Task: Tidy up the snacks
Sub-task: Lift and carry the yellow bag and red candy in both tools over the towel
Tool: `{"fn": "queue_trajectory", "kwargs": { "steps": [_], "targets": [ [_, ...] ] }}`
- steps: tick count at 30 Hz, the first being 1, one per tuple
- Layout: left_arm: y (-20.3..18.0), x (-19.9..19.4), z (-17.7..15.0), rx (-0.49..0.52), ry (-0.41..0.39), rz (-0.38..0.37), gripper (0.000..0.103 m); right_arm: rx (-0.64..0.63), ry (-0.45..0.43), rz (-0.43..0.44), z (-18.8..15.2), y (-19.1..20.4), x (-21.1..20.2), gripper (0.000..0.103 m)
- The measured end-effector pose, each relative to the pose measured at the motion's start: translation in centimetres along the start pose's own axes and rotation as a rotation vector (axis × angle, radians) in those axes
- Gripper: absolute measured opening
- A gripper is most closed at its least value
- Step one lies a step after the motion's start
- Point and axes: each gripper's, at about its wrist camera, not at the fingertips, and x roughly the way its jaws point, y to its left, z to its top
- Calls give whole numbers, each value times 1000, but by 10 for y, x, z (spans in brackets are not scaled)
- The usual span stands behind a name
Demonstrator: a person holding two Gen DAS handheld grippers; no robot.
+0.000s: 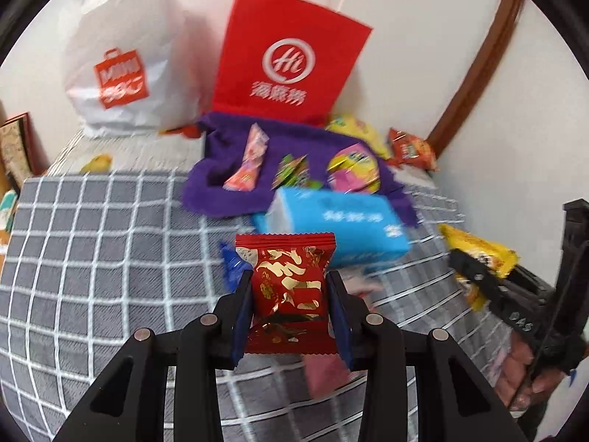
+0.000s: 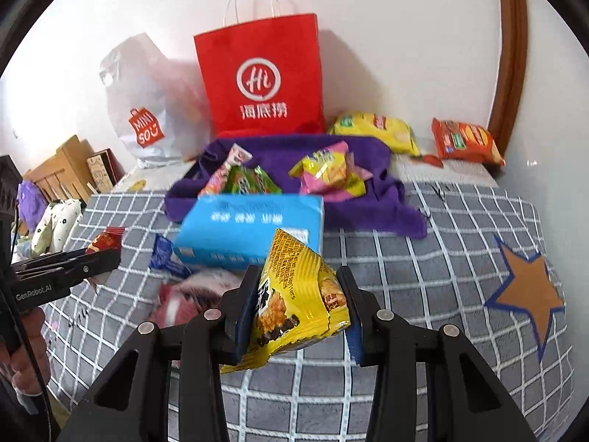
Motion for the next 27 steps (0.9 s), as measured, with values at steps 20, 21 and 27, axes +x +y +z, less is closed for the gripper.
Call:
{"fn": "queue_trajectory", "kwargs": {
  "steps": [20,21,27],
  "targets": [
    [-23,7,104,41,-39,-41,36,-53,-129,8,112,4,10,41],
    [-23,9,109,39,-42,-36,36,-56,-134,9,118,4,13,41],
    [-17,20,137,30,-59,-48,36,-36,-139,27,146,-1,34,41]
  ]
}}
